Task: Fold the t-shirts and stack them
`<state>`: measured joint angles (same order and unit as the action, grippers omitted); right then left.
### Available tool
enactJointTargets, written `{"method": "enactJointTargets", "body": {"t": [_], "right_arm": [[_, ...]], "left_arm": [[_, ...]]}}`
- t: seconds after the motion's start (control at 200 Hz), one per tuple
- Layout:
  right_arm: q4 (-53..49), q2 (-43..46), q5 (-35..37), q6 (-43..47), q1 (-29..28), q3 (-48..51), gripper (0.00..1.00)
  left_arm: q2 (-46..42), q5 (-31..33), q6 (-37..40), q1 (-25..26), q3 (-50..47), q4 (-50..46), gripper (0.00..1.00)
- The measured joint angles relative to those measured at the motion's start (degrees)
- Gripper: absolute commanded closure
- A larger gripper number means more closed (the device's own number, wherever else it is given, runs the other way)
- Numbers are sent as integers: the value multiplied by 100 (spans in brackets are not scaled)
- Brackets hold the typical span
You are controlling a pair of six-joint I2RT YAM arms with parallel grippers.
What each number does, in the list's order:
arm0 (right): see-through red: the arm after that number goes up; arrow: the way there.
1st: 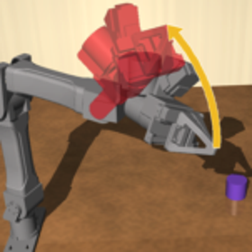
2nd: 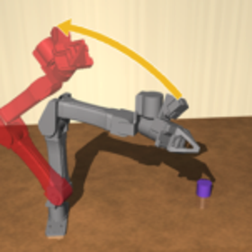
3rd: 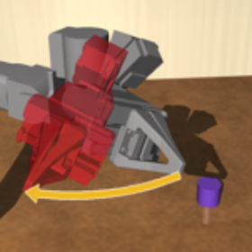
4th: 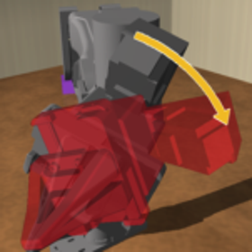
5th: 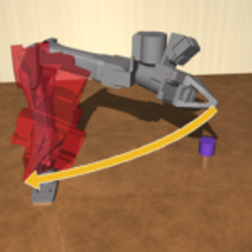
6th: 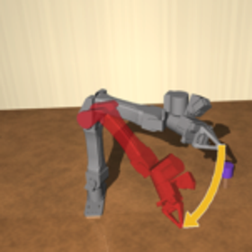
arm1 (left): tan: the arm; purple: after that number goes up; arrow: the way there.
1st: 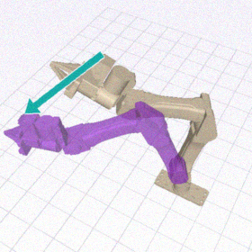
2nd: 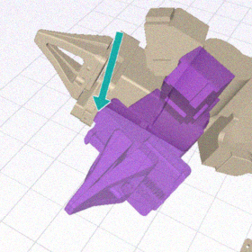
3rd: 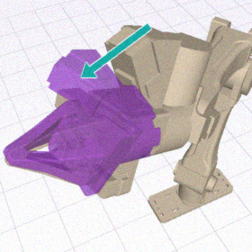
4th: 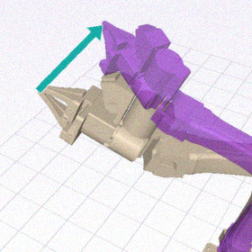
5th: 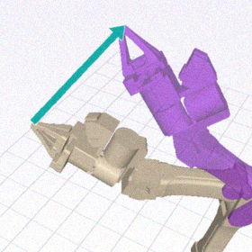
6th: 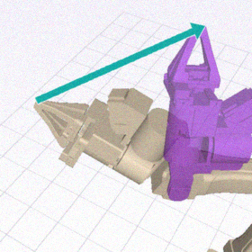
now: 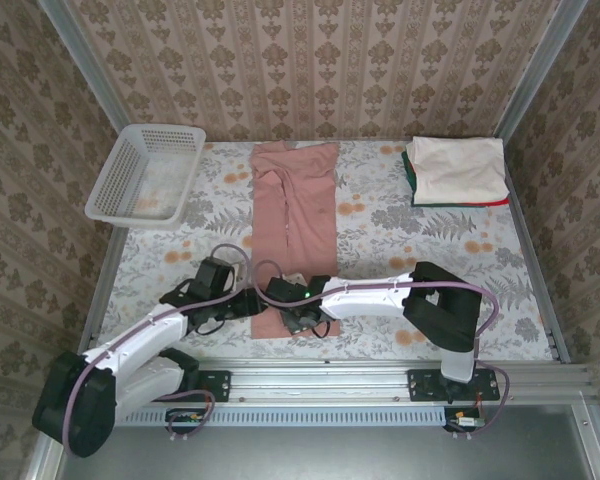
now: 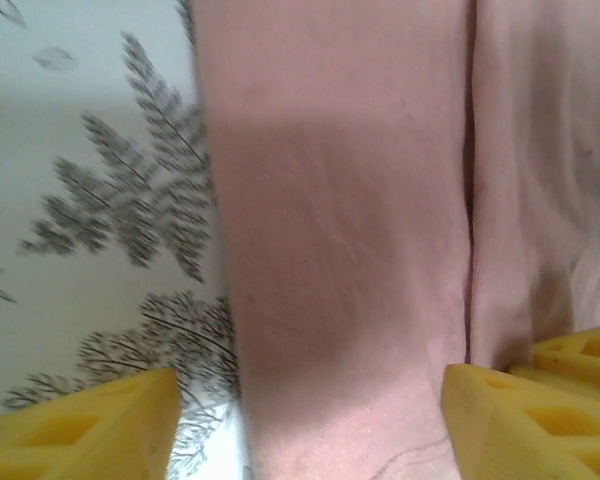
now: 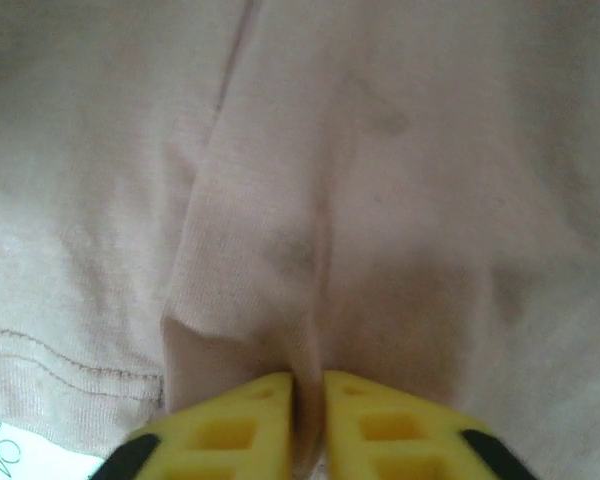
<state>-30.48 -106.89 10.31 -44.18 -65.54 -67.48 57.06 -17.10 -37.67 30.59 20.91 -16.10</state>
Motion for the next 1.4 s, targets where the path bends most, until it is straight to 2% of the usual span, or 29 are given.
{"method": "enactJointTargets", "body": {"t": [0.085, 0.165, 0.225, 0.295, 0.35, 0.655, 0.815, 0.98, 1.115, 1.19, 1.295, 1.4], "right_arm": [[-50, 11, 35, -39, -7, 0, 100], [-109, 87, 68, -50, -15, 2, 100], [-155, 192, 92, -52, -26, 9, 100], [-216, 348, 131, -52, -37, 24, 100], [-284, 479, 160, -52, -63, 46, 100], [-728, 802, 326, -7, -299, 92, 100], [-710, 400, 306, 70, -299, 83, 100], [-640, 109, 289, 98, -304, 81, 87], [-603, 109, 262, 170, -304, 46, 75], [-621, 149, 264, 227, -306, 22, 61], [-629, 529, 280, 212, -313, 83, 48], [-525, 1309, 323, 87, -289, 439, 43]], "left_arm": [[87, 7, -68, 140, -81, 166, 50], [155, 28, -164, 184, -184, 332, 56], [212, 52, -179, 199, -245, 404, 67], [232, 94, -195, 197, -267, 448, 69], [260, 90, -195, 205, -291, 509, 76], [295, 98, -219, 201, -295, 542, 80], [273, 133, -219, 201, -295, 498, 81], [114, 195, -223, 201, -295, 415, 76], [-50, 227, -232, 201, -291, 254, 61], [-186, 267, -275, 201, -282, 101, 52], [-479, 313, -323, 227, -271, -144, 38], [-828, 380, -402, 422, -271, -367, 35]]}}
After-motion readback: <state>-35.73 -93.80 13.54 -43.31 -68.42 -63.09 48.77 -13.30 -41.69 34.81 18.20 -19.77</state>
